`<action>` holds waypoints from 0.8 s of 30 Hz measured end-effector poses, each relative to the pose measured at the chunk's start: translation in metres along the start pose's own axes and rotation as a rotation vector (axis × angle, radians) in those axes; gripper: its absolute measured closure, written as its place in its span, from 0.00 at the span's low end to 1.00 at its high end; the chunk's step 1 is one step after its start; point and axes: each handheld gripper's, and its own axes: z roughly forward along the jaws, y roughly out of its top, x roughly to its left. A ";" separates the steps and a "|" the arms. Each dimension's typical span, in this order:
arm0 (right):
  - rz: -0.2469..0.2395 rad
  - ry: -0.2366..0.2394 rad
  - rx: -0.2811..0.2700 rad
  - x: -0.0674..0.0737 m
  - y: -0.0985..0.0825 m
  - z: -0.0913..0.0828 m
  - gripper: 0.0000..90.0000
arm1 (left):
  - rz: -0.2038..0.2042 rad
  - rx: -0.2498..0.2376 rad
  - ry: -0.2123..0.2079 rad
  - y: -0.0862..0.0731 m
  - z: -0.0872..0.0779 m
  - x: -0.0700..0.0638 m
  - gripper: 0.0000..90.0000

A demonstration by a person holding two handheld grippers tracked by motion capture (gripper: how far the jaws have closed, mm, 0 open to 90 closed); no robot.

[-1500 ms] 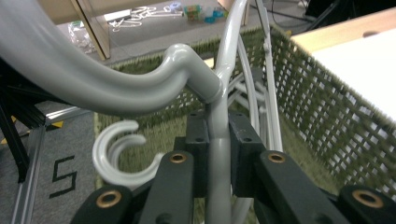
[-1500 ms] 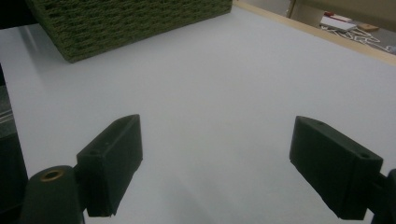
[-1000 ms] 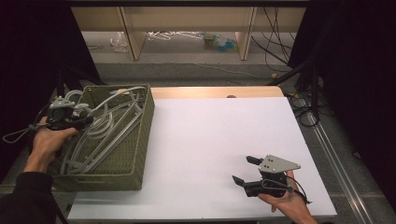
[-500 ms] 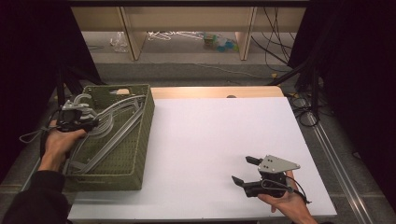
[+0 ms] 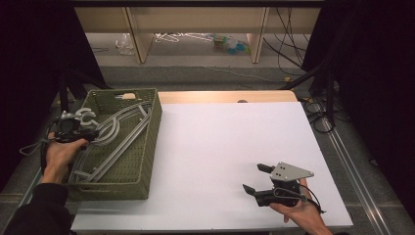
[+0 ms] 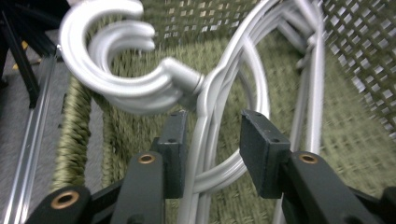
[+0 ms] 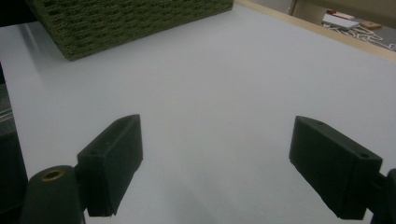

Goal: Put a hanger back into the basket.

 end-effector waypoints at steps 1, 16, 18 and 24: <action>-0.001 0.001 0.002 0.000 0.000 0.000 0.20 | -0.001 -0.014 -0.006 0.000 -0.003 -0.001 0.67; 0.010 -0.005 0.004 0.000 0.001 -0.002 0.20 | -0.025 -0.242 -0.160 -0.004 -0.055 -0.047 0.41; 0.010 -0.006 0.002 0.000 0.001 -0.002 0.20 | -0.025 -0.273 -0.195 -0.007 -0.060 -0.055 0.38; 0.028 0.008 -0.012 0.000 0.000 -0.001 0.20 | 0.054 -0.310 -0.217 -0.017 -0.081 -0.081 0.33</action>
